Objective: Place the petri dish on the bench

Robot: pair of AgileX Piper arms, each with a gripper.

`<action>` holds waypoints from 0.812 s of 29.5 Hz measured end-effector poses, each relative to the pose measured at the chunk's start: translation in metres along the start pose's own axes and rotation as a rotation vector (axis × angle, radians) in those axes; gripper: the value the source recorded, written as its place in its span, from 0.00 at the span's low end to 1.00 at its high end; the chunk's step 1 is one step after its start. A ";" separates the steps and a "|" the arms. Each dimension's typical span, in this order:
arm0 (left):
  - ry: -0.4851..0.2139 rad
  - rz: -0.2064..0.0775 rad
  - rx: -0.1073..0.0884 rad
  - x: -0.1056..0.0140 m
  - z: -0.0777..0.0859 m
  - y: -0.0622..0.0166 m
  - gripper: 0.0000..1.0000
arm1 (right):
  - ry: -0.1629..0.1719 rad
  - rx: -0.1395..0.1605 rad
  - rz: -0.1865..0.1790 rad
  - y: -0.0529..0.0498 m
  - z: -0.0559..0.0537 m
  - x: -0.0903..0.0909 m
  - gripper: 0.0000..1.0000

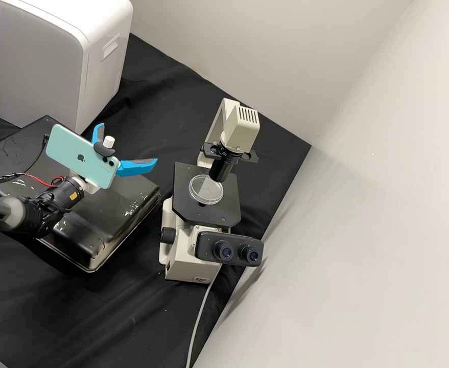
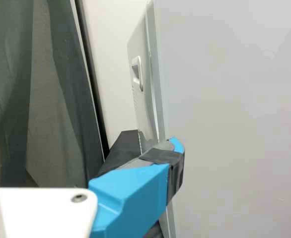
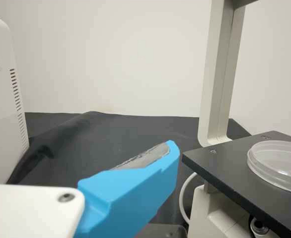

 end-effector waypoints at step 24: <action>-0.140 -0.155 0.021 -0.056 0.030 -0.0442 1.00 | 0.000 0.000 0.000 0.000 0.000 0.000 1.00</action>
